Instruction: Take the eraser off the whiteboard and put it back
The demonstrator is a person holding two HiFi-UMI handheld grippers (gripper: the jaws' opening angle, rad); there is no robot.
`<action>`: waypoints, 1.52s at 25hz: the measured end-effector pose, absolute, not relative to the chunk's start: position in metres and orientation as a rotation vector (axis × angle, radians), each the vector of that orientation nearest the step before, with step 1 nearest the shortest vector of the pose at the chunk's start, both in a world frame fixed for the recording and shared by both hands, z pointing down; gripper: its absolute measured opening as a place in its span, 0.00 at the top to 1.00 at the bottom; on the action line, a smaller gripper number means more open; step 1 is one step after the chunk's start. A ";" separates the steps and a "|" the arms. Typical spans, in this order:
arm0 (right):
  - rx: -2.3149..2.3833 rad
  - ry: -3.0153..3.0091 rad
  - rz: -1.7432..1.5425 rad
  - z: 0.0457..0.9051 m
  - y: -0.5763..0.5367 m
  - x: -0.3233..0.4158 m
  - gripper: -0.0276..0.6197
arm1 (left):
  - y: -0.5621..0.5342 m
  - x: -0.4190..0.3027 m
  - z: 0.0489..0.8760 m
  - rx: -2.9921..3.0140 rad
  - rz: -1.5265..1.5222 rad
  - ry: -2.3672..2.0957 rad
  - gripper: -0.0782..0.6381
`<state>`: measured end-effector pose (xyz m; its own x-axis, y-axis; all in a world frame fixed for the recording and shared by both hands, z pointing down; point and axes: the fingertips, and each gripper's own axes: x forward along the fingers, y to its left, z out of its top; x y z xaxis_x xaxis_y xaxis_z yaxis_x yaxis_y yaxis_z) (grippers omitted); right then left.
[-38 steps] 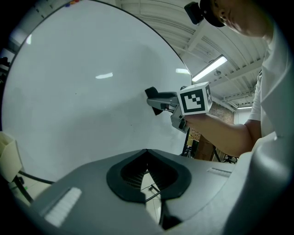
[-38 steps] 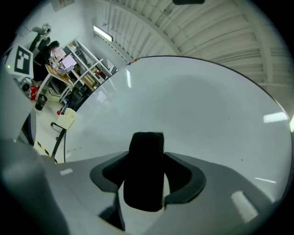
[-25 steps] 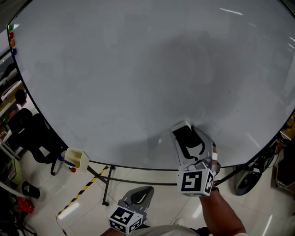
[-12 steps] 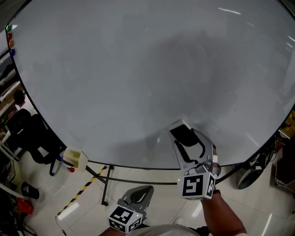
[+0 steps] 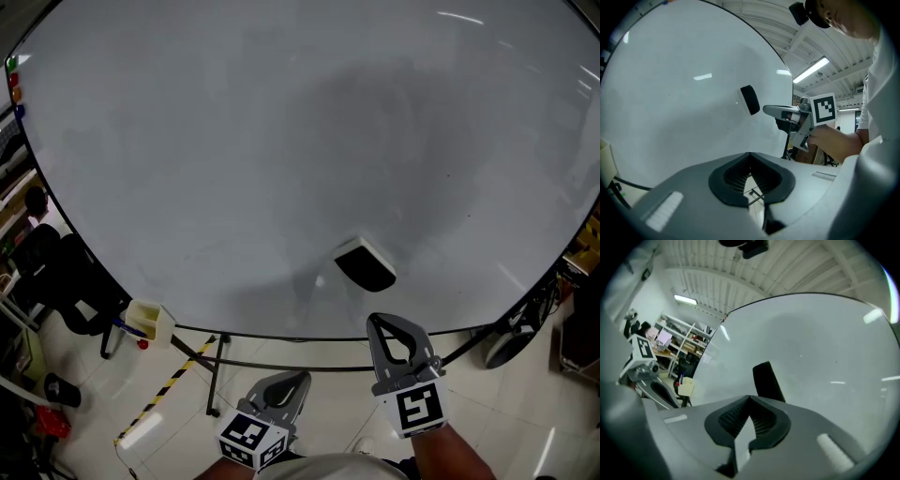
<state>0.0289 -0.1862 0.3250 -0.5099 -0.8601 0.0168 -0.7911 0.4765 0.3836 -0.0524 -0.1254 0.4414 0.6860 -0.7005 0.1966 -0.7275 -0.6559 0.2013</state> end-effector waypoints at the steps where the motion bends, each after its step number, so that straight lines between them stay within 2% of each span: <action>1: 1.429 -2.576 -0.384 0.331 -0.184 0.032 0.95 | -0.126 -0.051 0.440 2.639 0.143 -1.136 0.87; 5: 1.422 -2.696 -0.023 0.360 -0.177 0.047 0.95 | -0.125 -0.044 0.436 2.650 0.136 -1.124 0.87; 9: 1.410 -2.723 0.069 0.370 -0.171 0.052 0.95 | -0.125 -0.041 0.436 2.653 0.140 -1.117 0.87; 24: 1.334 -2.818 0.185 0.382 -0.151 0.064 0.95 | -0.125 -0.036 0.437 2.658 0.145 -1.105 0.87; 38: 1.279 -2.741 0.093 0.407 -0.136 0.087 0.95 | -0.126 -0.033 0.440 2.669 0.188 -1.120 0.87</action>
<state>0.0868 -0.1365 0.4067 -0.6371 -0.7597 0.1304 -0.7668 0.6419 -0.0067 -0.0333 -0.1263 0.4404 0.6979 -0.6847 0.2101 -0.7157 -0.6773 0.1704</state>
